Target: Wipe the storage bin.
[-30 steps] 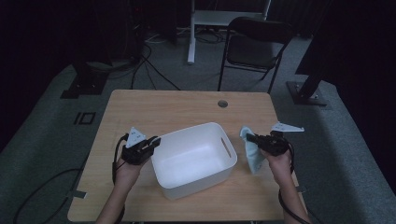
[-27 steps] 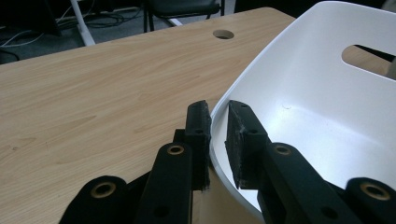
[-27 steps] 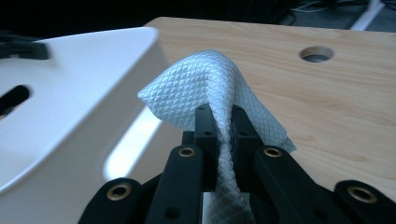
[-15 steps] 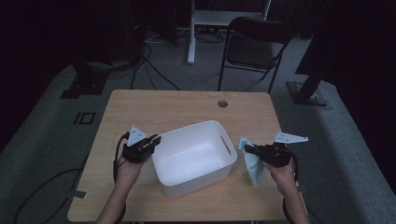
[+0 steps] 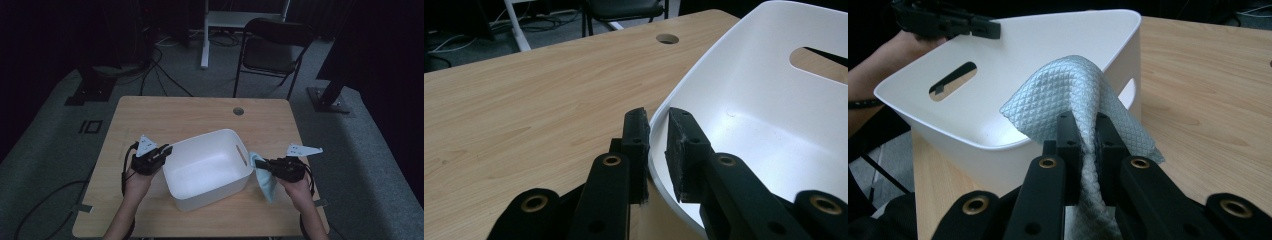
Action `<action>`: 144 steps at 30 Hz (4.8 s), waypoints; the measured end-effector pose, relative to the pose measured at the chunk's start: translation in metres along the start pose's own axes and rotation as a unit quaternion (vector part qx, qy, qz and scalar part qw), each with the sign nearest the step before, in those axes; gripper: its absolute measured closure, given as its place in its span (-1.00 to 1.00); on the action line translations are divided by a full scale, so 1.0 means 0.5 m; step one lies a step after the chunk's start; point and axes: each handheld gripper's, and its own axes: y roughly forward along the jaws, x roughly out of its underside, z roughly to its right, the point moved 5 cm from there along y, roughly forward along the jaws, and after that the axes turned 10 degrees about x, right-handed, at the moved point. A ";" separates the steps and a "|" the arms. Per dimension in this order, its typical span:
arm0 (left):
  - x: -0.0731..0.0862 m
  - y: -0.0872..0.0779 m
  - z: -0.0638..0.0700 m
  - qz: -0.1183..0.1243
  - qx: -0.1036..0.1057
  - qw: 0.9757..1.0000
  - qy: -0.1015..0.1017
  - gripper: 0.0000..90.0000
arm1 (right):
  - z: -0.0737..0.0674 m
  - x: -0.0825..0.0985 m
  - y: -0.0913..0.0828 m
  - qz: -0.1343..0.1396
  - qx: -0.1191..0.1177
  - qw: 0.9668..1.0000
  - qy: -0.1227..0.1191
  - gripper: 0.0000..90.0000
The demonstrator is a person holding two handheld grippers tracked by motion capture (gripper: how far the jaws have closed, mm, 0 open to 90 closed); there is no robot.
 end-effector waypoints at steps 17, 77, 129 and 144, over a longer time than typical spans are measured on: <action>0.000 0.002 0.001 0.000 -0.002 1.000 -0.004 0.76 | -0.006 0.002 0.016 -0.009 0.006 1.000 -0.012 0.90; -0.001 0.004 -0.002 -0.002 0.001 1.000 -0.007 0.76 | 0.038 -0.046 0.111 -0.053 0.034 0.997 -0.033 0.91; -0.002 0.007 0.000 0.000 0.003 1.000 -0.006 0.76 | 0.079 -0.094 0.180 -0.055 0.039 0.998 -0.018 0.91; -0.002 0.008 0.001 -0.001 -0.001 1.000 -0.004 0.76 | 0.088 -0.102 0.202 -0.072 0.045 0.996 -0.025 0.91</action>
